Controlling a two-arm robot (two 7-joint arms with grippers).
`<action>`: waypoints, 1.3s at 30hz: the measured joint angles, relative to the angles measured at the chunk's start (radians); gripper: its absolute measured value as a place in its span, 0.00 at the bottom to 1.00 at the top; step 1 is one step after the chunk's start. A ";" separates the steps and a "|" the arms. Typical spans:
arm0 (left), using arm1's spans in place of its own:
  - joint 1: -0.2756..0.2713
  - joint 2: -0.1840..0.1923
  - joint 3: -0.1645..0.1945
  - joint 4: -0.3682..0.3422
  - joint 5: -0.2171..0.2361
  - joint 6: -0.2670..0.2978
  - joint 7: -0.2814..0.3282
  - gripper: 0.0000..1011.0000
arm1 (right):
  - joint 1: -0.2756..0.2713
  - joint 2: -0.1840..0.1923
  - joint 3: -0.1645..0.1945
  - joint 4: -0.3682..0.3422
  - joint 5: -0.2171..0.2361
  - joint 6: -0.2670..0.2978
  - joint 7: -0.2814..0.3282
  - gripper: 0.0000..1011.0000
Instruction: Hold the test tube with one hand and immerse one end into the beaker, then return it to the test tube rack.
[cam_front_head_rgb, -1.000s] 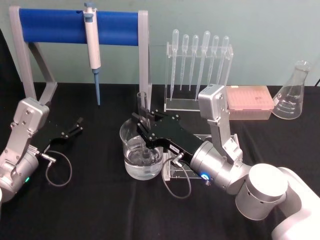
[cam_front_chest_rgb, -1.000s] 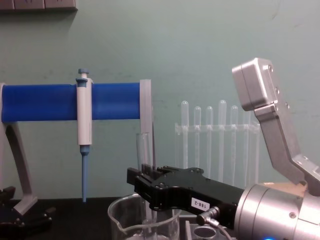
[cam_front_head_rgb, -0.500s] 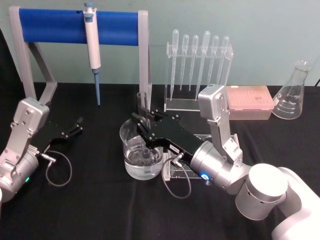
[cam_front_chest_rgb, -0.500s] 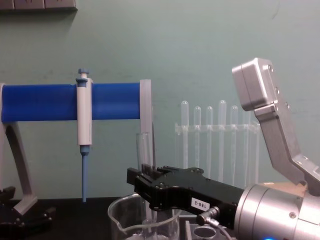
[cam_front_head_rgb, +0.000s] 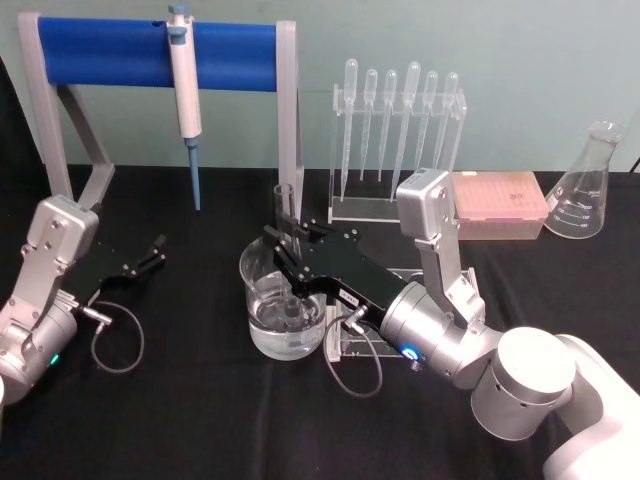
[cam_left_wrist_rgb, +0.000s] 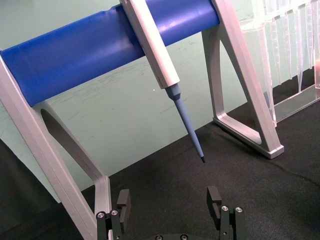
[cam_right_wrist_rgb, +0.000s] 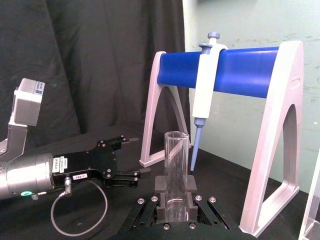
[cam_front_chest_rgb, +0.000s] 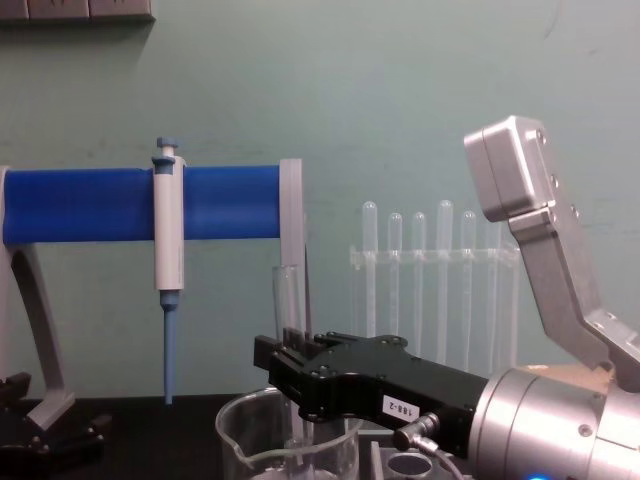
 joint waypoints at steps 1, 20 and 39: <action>0.000 0.000 0.000 0.000 0.000 0.000 0.000 0.99 | 0.000 0.000 0.000 0.000 0.000 0.000 0.000 0.23; 0.000 0.000 0.000 0.000 0.000 0.000 0.000 0.99 | 0.000 0.000 0.000 0.000 0.000 0.000 0.000 0.23; 0.000 0.000 0.000 0.000 0.000 0.000 0.000 0.99 | 0.000 0.000 0.000 0.000 0.000 0.000 0.000 0.23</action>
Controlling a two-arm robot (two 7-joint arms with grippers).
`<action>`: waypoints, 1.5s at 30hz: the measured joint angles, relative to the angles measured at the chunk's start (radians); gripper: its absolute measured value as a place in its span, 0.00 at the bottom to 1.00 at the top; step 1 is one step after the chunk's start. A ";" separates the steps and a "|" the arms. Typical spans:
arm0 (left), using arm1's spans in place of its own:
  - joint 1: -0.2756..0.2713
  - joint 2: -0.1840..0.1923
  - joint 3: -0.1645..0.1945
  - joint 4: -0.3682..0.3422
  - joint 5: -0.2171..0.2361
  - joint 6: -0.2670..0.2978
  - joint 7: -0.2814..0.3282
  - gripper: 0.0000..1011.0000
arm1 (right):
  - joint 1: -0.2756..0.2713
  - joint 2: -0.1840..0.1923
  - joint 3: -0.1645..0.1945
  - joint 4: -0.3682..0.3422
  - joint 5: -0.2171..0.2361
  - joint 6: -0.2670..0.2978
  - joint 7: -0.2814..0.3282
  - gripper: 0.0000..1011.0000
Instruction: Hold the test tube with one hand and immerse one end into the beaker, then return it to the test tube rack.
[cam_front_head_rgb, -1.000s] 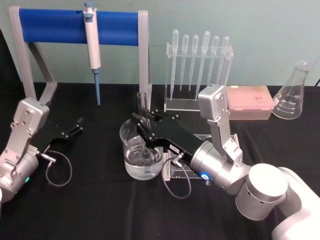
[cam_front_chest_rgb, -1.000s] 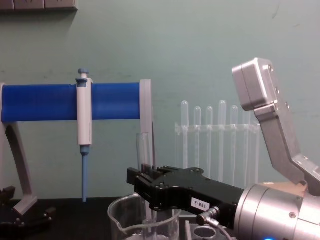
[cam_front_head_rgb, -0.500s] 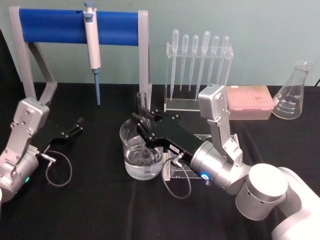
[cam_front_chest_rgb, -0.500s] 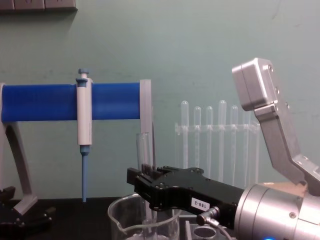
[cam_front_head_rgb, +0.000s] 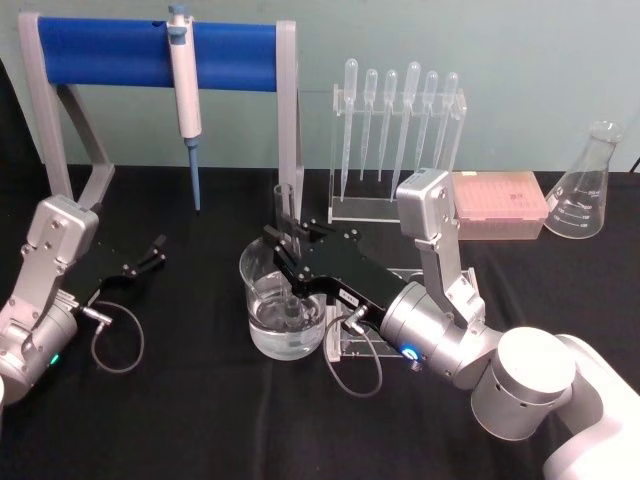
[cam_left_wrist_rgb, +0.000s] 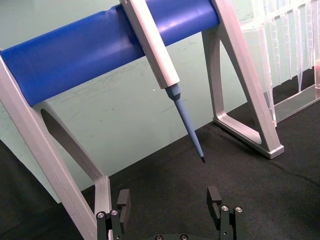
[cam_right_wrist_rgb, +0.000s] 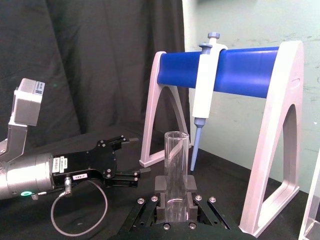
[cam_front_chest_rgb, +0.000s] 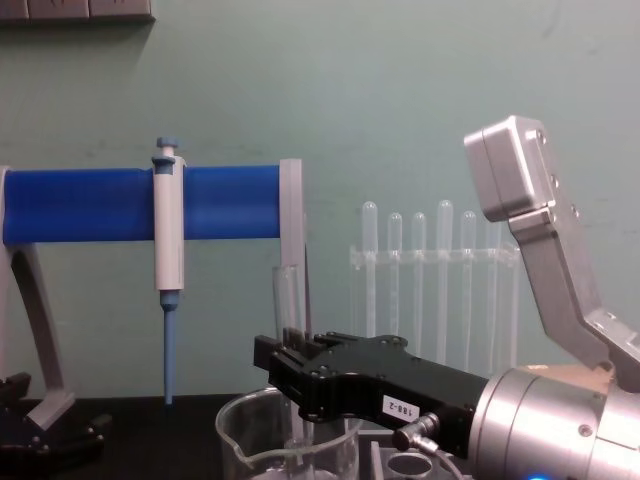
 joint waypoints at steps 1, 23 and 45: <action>0.000 0.000 0.000 0.000 0.000 0.000 0.000 0.99 | 0.000 0.000 0.000 0.000 0.000 0.000 0.000 0.23; 0.000 0.000 0.000 0.000 0.000 0.000 0.000 0.99 | 0.000 0.000 0.000 0.000 0.000 0.000 0.000 0.23; 0.000 0.000 0.000 0.000 0.000 0.000 0.000 0.99 | 0.000 0.000 0.000 0.000 0.000 0.000 0.000 0.23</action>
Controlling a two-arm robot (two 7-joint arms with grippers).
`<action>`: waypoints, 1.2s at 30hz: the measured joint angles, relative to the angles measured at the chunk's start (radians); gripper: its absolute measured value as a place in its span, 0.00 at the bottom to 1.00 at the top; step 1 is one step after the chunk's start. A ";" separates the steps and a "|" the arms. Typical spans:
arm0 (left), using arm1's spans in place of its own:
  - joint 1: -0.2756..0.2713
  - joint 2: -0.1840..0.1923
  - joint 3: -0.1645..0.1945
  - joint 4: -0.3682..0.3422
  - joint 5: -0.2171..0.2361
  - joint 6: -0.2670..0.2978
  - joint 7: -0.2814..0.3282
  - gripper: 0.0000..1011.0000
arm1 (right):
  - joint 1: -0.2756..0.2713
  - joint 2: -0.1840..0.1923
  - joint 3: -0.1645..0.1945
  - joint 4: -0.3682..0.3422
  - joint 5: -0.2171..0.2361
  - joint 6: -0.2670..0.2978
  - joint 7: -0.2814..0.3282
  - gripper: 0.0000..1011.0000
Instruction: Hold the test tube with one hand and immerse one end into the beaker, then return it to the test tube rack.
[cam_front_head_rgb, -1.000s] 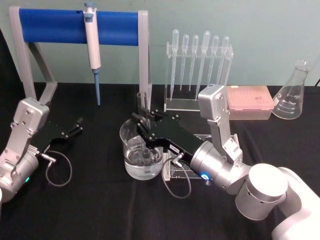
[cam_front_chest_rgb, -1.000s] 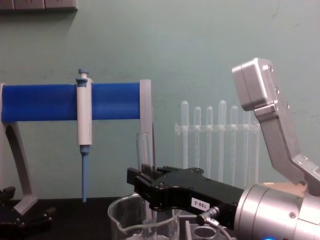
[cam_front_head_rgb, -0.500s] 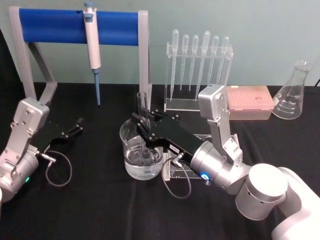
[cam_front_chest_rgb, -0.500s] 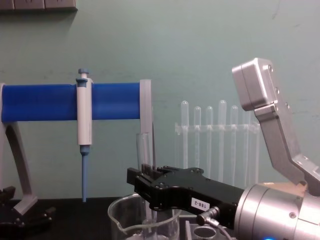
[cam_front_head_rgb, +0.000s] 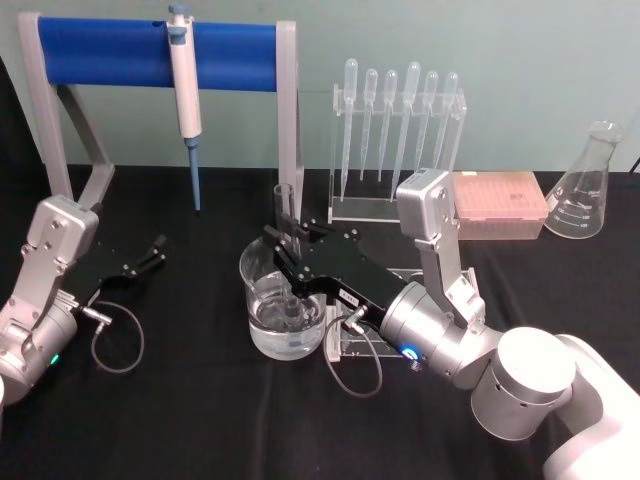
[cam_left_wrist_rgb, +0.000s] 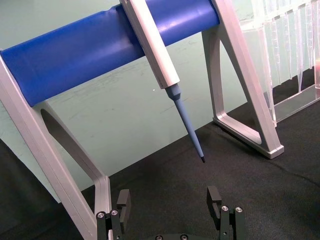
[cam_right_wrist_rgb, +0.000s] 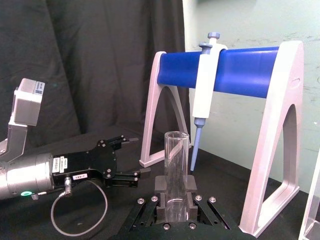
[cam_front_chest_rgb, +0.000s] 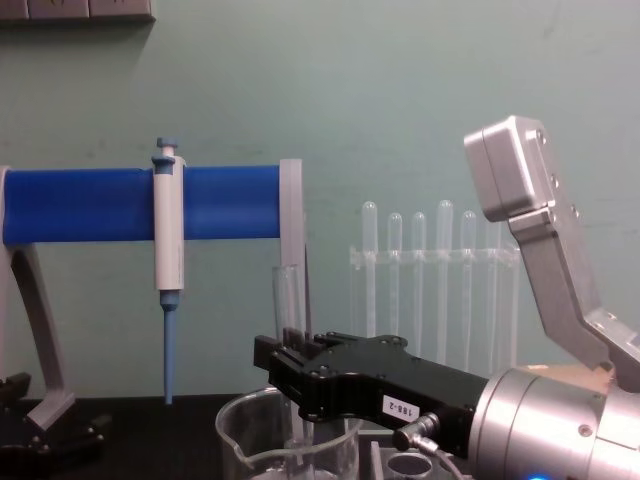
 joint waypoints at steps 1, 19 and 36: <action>0.000 0.000 0.000 0.000 0.000 0.000 0.000 0.99 | 0.000 0.000 0.000 0.000 0.000 0.000 0.000 0.23; 0.000 0.000 0.000 0.000 0.000 0.000 0.000 0.99 | 0.000 0.000 0.000 0.000 0.000 0.000 0.000 0.23; 0.000 0.000 0.000 0.000 0.000 0.000 0.000 0.99 | 0.000 0.000 0.000 0.000 0.000 0.000 0.000 0.23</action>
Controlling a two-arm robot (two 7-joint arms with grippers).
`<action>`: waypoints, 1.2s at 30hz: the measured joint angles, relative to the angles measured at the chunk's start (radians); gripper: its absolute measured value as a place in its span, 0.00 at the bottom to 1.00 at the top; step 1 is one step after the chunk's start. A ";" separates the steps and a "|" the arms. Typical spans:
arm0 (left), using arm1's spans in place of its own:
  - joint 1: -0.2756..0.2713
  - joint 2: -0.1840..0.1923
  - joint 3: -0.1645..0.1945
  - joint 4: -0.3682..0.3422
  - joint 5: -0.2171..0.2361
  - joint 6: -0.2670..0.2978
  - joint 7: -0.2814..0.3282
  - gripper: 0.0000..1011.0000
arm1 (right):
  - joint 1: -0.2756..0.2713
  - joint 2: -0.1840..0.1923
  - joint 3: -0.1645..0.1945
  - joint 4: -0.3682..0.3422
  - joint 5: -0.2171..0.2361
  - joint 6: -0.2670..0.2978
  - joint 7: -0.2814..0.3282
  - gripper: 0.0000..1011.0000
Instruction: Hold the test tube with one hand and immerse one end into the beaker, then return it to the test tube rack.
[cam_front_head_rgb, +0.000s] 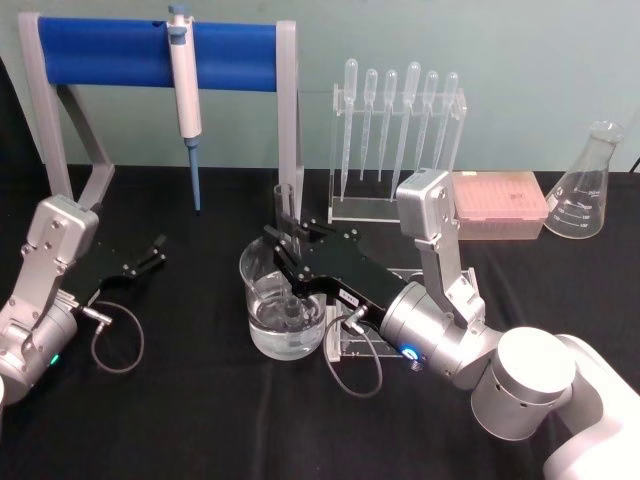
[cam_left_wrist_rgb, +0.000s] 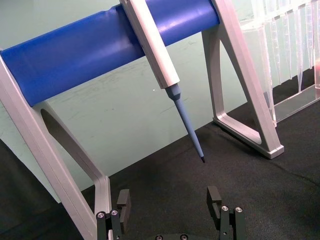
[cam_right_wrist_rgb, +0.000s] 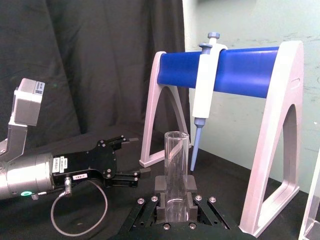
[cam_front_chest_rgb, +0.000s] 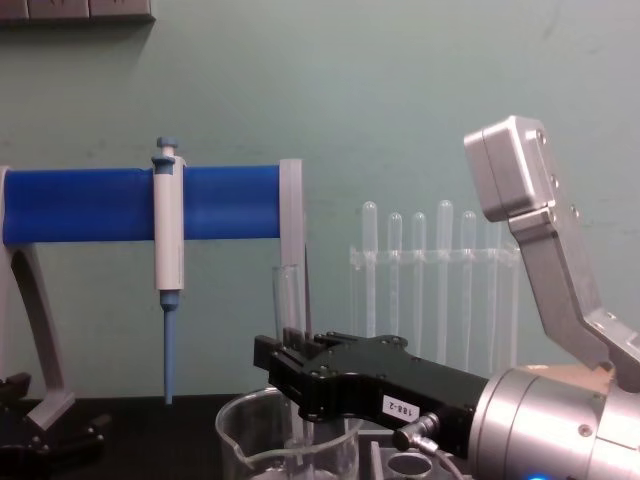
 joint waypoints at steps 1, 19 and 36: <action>0.000 0.000 0.000 0.000 0.000 0.000 0.000 0.99 | 0.000 0.000 0.000 0.000 0.000 0.000 0.000 0.23; 0.000 0.000 0.000 0.000 0.000 0.000 0.000 0.99 | -0.017 0.041 0.042 -0.232 0.016 0.073 -0.024 0.23; 0.000 0.000 0.000 0.000 0.000 0.000 0.000 0.99 | -0.154 0.189 0.191 -0.474 0.077 0.153 -0.098 0.23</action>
